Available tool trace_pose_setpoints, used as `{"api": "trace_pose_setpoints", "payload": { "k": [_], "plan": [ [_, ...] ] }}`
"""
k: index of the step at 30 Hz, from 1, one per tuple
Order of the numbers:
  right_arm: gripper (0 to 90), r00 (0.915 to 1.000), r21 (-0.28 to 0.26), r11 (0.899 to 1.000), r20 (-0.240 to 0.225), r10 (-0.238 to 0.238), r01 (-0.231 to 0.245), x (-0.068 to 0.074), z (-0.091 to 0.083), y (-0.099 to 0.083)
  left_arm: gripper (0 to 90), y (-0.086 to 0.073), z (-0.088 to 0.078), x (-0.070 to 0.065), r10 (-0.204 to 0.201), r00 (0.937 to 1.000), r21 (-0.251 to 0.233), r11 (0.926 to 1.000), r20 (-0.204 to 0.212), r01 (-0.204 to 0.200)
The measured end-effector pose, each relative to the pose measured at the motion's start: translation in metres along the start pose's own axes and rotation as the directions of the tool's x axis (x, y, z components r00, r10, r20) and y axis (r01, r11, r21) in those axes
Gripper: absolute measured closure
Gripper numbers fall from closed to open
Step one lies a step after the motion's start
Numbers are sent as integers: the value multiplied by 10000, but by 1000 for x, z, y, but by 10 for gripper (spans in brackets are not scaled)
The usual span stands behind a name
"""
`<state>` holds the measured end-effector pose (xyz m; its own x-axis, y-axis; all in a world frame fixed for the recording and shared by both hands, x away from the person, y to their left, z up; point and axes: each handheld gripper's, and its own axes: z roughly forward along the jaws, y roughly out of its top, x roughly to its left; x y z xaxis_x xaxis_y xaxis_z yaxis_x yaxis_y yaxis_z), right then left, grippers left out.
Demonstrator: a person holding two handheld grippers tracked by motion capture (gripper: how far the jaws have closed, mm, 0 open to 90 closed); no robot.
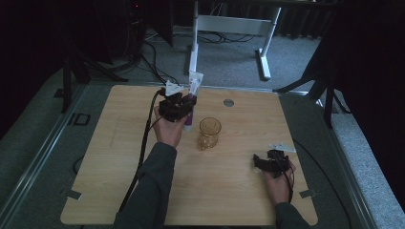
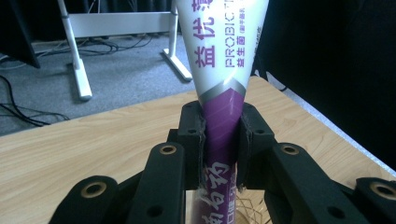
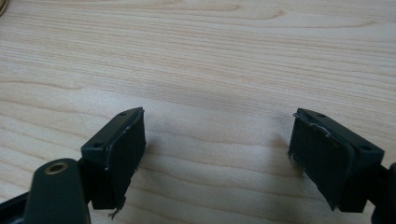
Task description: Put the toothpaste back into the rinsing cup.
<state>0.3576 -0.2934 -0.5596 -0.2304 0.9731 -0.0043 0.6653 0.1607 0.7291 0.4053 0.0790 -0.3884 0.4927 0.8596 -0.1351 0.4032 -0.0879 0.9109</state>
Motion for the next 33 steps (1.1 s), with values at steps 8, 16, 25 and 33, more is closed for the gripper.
{"api": "trace_pose_setpoints", "payload": {
  "k": [8,16,25,33],
  "plan": [
    [185,10000,3,10000,-2,2,-2,0,0,0,745,2,4,-7,24,9999,-232,9997,134,-21],
    [184,10000,3,10000,-5,2,-2,0,0,0,745,1,10,-10,-15,9997,-363,9993,244,23],
    [185,10000,4,10000,-6,6,-6,0,0,0,745,0,13,-13,-27,9993,-473,9989,378,45],
    [184,10000,3,10000,-2,9,-9,0,0,0,745,0,16,-14,-115,9989,-527,9985,465,139]
  ]
}}
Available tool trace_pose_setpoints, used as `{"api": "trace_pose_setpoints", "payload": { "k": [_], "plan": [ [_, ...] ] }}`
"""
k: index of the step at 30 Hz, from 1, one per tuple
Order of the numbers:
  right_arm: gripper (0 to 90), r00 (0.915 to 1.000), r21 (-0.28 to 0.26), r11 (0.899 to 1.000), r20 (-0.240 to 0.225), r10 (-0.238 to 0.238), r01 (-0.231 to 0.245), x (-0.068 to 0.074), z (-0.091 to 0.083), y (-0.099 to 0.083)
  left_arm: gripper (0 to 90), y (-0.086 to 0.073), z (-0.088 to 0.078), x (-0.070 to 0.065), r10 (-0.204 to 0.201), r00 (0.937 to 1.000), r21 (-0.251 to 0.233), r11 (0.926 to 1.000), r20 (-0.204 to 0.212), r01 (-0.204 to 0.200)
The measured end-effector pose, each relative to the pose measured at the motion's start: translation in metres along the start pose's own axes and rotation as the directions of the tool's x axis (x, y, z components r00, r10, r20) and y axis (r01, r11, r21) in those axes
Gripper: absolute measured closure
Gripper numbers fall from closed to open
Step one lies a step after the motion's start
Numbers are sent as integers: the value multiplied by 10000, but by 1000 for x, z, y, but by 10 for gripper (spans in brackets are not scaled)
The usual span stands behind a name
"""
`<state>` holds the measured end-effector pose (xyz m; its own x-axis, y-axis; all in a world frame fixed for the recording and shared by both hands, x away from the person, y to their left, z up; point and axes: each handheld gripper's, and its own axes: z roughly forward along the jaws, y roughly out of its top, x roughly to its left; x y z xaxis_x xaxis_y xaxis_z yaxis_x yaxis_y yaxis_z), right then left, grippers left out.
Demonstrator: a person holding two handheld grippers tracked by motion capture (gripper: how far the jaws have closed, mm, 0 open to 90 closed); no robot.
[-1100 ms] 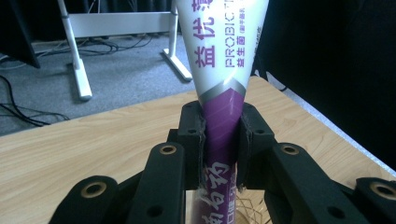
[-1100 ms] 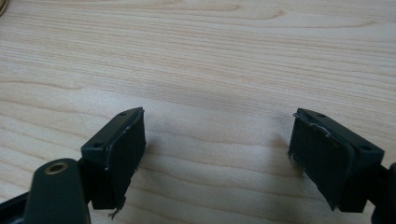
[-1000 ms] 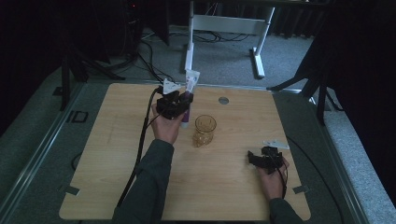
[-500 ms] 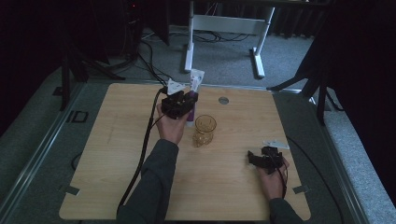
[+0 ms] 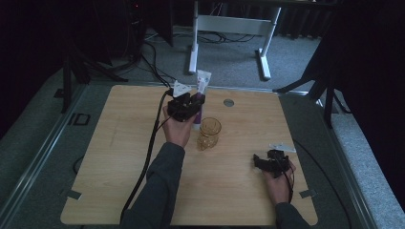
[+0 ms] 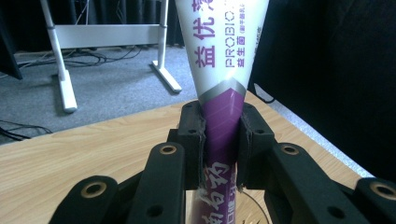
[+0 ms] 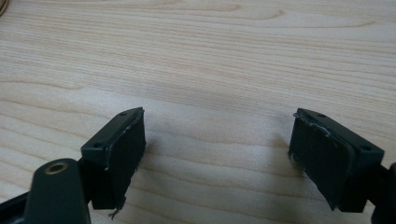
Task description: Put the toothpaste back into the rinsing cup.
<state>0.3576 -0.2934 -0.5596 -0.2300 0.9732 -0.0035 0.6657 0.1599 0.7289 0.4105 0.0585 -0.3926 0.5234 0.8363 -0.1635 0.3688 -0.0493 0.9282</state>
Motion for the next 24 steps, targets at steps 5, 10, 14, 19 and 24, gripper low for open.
{"api": "trace_pose_setpoints", "payload": {
  "k": [5,10,14,19,24],
  "plan": [
    [185,10000,1,10000,-1,-2,2,0,0,0,745,0,2,-3,134,9999,-90,9999,85,-133],
    [184,10000,1,10000,-23,-21,21,0,0,0,745,0,4,-5,145,9998,-157,9998,131,-143],
    [185,10000,1,10000,-29,-21,21,0,0,0,745,0,6,-7,159,9997,-158,9998,190,-156],
    [185,10000,4,10000,-31,-25,25,0,0,0,745,-1,8,-9,149,9996,-165,9998,251,-145],
    [184,10000,3,10000,-34,-30,30,0,0,0,745,-1,10,-10,147,9994,-207,9997,305,-141]
  ]
}}
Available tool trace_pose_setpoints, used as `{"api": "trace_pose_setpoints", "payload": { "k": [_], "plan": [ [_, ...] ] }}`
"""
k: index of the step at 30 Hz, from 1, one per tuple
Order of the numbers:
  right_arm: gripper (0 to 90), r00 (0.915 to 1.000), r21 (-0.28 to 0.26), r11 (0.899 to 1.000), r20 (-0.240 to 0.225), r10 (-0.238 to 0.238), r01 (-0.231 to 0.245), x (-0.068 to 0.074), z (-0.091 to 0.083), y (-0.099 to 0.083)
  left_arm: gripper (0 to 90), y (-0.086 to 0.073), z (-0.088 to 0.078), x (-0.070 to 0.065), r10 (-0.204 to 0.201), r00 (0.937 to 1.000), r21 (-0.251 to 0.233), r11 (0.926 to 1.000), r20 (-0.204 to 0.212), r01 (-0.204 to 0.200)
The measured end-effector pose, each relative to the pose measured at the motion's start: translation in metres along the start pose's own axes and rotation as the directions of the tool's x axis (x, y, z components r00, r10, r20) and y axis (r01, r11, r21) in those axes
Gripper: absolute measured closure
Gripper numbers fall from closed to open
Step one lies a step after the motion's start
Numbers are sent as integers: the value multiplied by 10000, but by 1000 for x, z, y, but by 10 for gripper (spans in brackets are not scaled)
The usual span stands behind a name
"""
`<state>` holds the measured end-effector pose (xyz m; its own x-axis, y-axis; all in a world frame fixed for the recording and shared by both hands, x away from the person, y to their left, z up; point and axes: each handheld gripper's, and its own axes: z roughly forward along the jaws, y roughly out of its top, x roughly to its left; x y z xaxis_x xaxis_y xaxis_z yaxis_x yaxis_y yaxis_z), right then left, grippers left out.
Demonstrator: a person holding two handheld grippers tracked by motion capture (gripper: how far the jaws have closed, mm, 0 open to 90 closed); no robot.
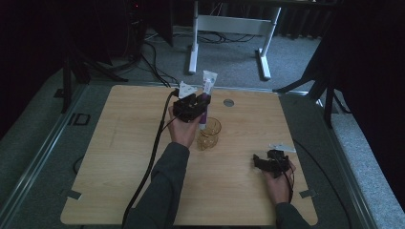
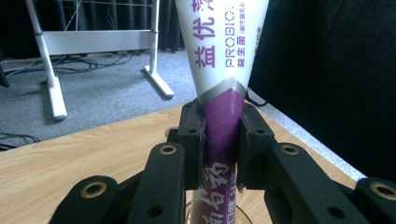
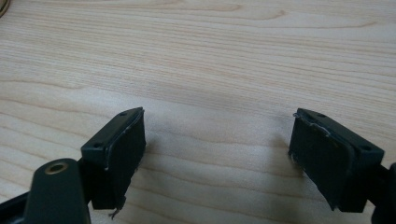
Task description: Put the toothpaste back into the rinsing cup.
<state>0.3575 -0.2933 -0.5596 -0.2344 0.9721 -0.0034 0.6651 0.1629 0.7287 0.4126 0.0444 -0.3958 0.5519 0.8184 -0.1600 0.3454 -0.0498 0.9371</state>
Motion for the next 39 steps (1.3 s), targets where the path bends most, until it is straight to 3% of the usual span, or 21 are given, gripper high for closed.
{"api": "trace_pose_setpoints", "payload": {
  "k": [12,22,39],
  "plan": [
    [184,10000,0,10000,-6,-3,3,0,0,0,745,-1,5,-1,34,9999,47,10000,128,-34],
    [184,10000,7,10000,-21,-11,11,0,0,0,744,5,11,-12,438,9987,-57,9990,272,-436],
    [185,10000,5,10000,-28,-26,26,0,0,0,744,2,21,-15,556,9981,6,9984,280,-557]
  ]
}}
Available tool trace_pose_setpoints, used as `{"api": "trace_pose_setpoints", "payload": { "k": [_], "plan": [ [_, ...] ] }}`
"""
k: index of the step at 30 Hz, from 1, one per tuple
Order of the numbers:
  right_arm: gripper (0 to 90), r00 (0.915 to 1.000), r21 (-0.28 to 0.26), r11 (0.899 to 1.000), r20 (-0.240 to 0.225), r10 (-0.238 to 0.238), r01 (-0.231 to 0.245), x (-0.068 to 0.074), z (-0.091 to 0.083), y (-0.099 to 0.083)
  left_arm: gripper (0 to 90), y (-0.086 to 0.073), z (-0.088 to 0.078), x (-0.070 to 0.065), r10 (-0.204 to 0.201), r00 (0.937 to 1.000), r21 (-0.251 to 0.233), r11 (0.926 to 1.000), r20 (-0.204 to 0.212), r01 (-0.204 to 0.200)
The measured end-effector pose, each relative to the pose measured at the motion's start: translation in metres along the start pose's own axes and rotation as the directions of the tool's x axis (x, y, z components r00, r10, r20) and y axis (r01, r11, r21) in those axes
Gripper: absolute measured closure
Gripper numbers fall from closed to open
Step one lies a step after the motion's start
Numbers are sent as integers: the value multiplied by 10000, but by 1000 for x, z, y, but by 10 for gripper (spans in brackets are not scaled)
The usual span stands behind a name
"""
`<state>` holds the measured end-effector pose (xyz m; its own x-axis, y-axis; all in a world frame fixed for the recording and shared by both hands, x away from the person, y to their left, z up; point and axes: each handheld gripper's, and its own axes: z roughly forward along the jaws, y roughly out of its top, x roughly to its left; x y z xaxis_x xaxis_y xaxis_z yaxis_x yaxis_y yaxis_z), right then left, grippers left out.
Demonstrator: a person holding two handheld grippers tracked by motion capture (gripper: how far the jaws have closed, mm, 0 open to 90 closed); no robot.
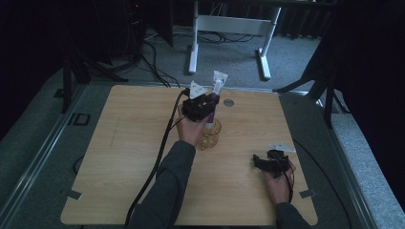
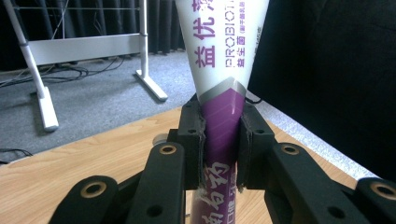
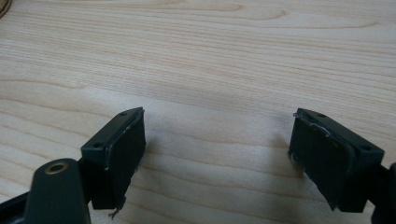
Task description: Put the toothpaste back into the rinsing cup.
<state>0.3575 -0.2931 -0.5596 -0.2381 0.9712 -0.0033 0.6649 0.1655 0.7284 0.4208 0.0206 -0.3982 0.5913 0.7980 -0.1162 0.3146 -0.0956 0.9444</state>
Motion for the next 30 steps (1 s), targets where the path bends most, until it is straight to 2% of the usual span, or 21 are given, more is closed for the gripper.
{"api": "trace_pose_setpoints", "payload": {
  "k": [19,24,30],
  "plan": [
    [184,10000,1,10000,-11,-17,17,0,0,0,743,-7,11,-1,201,9998,136,9997,-5,-201],
    [184,10000,1,10000,-15,-3,3,0,0,0,742,-10,14,-1,410,9991,237,9989,50,-411],
    [185,10000,2,10000,-9,-1,1,0,0,0,742,-13,15,0,353,9994,237,9991,40,-354]
  ]
}}
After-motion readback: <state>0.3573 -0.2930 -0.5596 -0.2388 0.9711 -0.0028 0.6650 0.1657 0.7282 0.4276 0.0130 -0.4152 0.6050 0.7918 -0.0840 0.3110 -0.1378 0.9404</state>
